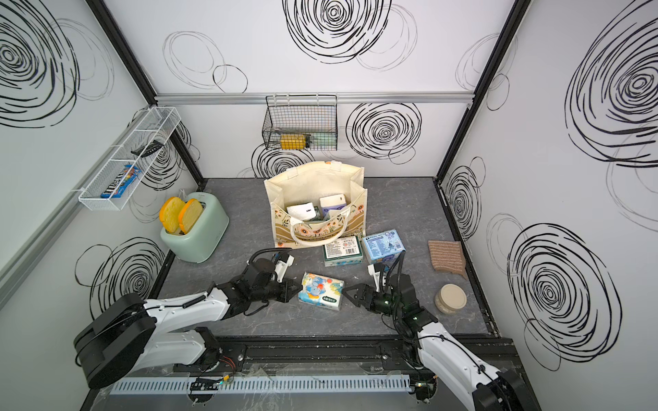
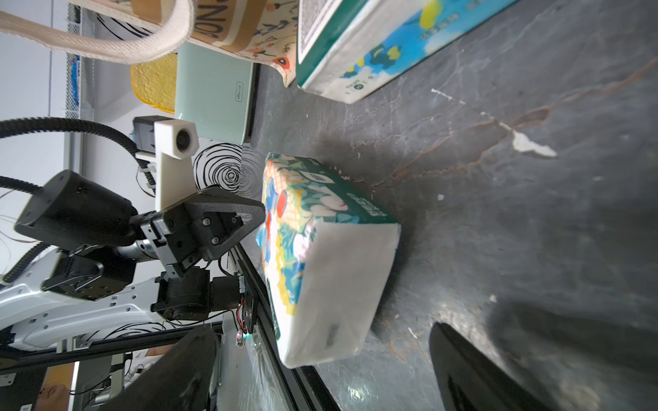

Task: Put tissues into the canvas bag
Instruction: Pick up the pack of facial tissues from the center of the board.

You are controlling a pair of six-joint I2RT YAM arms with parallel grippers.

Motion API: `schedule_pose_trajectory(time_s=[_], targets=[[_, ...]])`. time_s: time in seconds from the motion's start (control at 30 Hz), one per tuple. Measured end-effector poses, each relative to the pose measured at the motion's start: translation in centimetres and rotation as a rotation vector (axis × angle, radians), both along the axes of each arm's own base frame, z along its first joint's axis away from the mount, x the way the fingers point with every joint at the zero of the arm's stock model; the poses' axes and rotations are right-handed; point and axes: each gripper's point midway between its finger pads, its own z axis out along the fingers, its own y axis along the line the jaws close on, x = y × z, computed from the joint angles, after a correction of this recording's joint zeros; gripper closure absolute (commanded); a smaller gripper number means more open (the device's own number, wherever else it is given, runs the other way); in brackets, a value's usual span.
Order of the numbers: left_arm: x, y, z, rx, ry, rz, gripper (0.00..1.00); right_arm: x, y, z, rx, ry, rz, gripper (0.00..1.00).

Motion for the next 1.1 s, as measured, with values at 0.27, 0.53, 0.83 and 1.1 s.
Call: schedule_pose_trajectory(time_s=[0.27, 0.53, 0.83, 1.1], targets=[[-0.2, 0.2, -0.1, -0.047, 0.002, 0.005, 1.00, -0.7, 0.8, -2.2, -0.013, 0.112, 0.044, 0.03], [-0.3, 0.3, -0.2, -0.068, -0.003, 0.007, 1.00, -1.5, 2.7, -2.2, 0.039, 0.137, 0.159, 0.03], [-0.4, 0.4, -0.3, -0.089, -0.011, 0.005, 1.00, -1.5, 3.9, -2.0, 0.047, 0.143, 0.207, 0.03], [-0.7, 0.4, -0.3, -0.104, -0.011, -0.002, 1.00, -1.1, 4.7, -1.9, 0.051, 0.129, 0.221, 0.02]])
